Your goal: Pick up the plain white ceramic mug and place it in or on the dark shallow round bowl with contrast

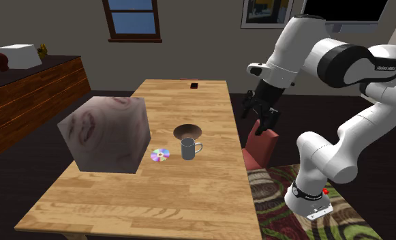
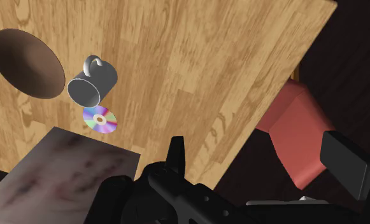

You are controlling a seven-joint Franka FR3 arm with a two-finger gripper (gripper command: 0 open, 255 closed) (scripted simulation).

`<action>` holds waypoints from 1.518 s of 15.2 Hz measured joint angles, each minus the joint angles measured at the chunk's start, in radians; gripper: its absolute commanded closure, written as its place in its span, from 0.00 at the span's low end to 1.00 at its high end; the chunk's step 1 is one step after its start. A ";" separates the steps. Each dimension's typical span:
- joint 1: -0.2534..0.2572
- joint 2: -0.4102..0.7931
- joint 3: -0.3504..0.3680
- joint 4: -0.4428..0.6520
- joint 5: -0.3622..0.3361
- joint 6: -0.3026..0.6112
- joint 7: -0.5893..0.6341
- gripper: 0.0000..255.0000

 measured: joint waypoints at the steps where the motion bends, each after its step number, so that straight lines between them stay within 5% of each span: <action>1: 0.000 0.000 0.000 0.000 0.000 0.000 0.000 0.00; 13: -0.027 0.246 -0.198 -0.026 -0.048 0.196 -0.202 0.00; 23: -0.028 0.573 -0.354 0.073 -0.004 0.344 -0.397 0.00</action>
